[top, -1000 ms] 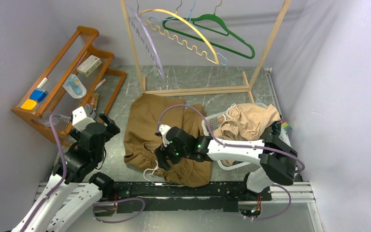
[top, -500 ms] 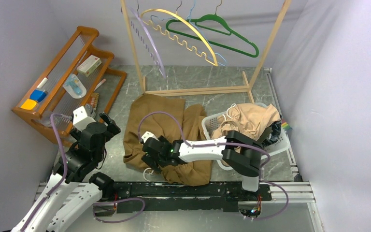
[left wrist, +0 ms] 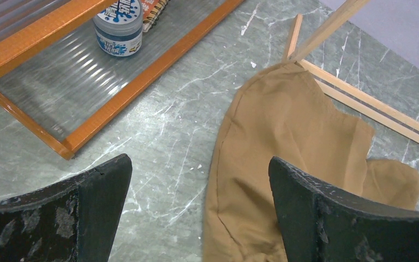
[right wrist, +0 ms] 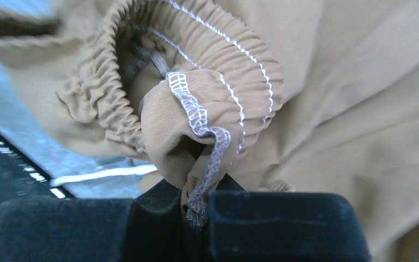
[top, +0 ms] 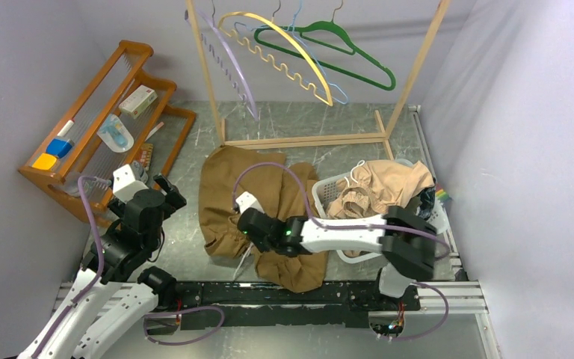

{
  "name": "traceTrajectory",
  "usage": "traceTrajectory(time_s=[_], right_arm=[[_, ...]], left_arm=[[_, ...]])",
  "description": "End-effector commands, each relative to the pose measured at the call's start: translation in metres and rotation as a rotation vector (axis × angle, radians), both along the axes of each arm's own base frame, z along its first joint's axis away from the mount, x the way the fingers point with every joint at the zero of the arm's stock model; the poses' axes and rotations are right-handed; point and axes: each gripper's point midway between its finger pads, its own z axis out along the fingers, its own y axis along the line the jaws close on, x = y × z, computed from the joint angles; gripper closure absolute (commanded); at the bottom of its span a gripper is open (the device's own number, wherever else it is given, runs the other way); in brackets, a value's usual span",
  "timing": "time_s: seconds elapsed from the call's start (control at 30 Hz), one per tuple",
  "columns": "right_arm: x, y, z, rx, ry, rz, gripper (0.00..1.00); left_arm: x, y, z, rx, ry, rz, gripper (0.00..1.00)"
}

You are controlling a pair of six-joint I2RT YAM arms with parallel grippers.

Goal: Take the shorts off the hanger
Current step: Pick up the shorts at the center of the board.

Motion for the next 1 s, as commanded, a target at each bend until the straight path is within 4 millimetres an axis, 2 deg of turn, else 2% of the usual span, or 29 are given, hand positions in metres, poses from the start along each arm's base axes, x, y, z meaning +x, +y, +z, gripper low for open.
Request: traceTrajectory(time_s=[0.0, 0.1, 0.2, 0.37, 0.7, 0.87, 0.97], right_arm=[[0.02, 0.003, 0.12, 0.258, -0.172, -0.047, 1.0], [0.026, -0.018, 0.187, 0.406, -0.274, -0.093, 1.0], [0.029, -0.05, 0.236, 0.496, -0.355, -0.157, 1.0], [0.034, -0.1, 0.288, 0.543, -0.449, -0.276, 1.0], [0.053, -0.184, 0.38, 0.486, -0.703, -0.517, 1.0], [0.058, -0.224, 0.409, 0.415, -0.806, -0.659, 1.0], [0.058, -0.252, 0.412, 0.343, -0.86, -0.783, 1.0]], left_arm=[[0.001, 0.001, 0.011, -0.006, -0.022, 0.002, 0.01], [0.0, 0.002, 0.012, -0.01, -0.026, 0.011, 0.01], [-0.001, 0.004, 0.013, -0.016, -0.036, 0.017, 0.01], [-0.002, 0.005, 0.015, -0.023, -0.049, 0.02, 0.01], [-0.001, 0.004, 0.013, -0.019, -0.037, 0.018, 0.01], [-0.001, 0.004, 0.014, -0.019, -0.04, 0.018, 0.01], [-0.001, 0.004, 0.014, -0.021, -0.044, 0.018, 0.01]])
